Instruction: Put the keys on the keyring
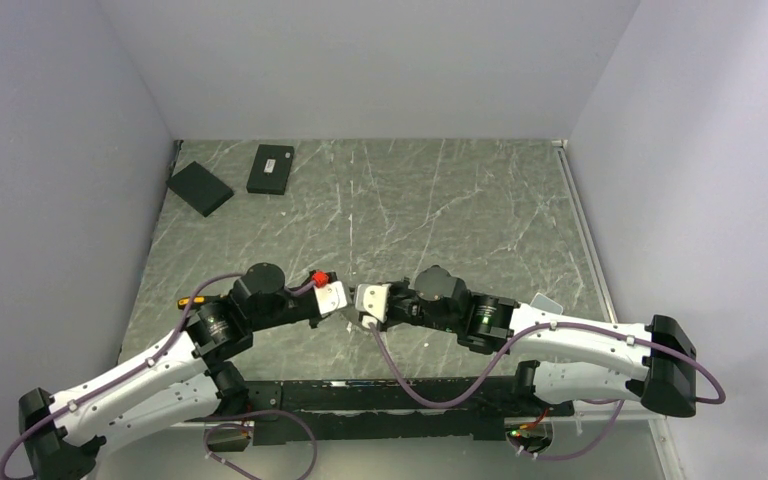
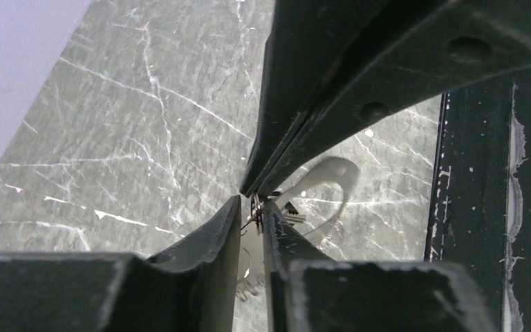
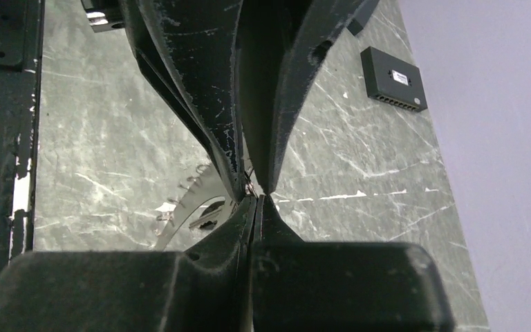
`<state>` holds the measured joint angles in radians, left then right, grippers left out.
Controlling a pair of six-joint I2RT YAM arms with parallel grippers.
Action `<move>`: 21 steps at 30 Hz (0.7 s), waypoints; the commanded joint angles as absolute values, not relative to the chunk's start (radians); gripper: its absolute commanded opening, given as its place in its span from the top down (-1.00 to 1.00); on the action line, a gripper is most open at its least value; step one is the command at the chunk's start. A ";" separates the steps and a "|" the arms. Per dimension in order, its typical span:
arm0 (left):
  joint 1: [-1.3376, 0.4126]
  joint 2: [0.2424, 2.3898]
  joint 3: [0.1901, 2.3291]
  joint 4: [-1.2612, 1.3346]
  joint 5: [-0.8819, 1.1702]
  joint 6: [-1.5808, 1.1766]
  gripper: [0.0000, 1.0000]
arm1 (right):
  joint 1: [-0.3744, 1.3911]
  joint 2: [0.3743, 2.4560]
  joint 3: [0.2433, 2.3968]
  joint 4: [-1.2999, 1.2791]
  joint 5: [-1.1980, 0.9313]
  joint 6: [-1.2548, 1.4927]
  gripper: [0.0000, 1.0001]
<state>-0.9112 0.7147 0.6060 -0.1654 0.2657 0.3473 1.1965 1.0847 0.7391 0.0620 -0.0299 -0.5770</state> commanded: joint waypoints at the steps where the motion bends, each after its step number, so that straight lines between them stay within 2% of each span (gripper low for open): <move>1: -0.914 0.732 0.629 -0.092 0.276 0.371 0.71 | 1.201 1.055 0.756 0.130 -0.040 -0.572 1.00; 4: -0.914 0.746 0.637 -0.107 0.276 0.380 1.00 | 1.201 1.050 0.753 0.131 -0.038 -0.573 1.00; 11: -0.913 0.728 0.655 -0.153 0.233 0.387 1.00 | 1.201 1.030 0.734 0.178 0.025 -0.577 1.00; 16: -0.913 0.695 0.693 -0.213 0.272 0.445 1.00 | 1.197 0.993 0.695 0.266 0.091 -0.558 0.49; 21: -0.914 0.667 0.686 -0.206 0.299 0.460 1.00 | 1.183 0.974 0.683 0.285 0.060 -0.529 0.40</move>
